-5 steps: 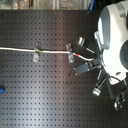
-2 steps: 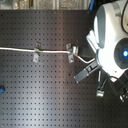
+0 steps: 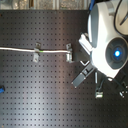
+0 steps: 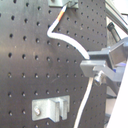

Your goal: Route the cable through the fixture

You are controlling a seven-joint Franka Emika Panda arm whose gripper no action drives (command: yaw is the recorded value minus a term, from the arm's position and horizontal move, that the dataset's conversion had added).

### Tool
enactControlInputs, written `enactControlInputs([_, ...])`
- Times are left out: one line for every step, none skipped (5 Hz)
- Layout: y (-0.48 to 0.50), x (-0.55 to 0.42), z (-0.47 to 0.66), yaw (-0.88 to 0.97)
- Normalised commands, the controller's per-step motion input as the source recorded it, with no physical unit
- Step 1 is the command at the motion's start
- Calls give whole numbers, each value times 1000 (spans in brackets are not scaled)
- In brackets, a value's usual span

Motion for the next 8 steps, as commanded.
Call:
enactControlInputs([154, -163, 200, 106])
enactControlInputs([238, 45, 108, 123])
enactControlInputs([163, 123, 317, 63])
enactControlInputs([158, 16, 464, 120])
enactControlInputs([15, -32, 165, 151])
enactControlInputs([62, -110, 66, 234])
enactControlInputs([281, -158, -4, 431])
enactControlInputs([160, -100, 169, 311])
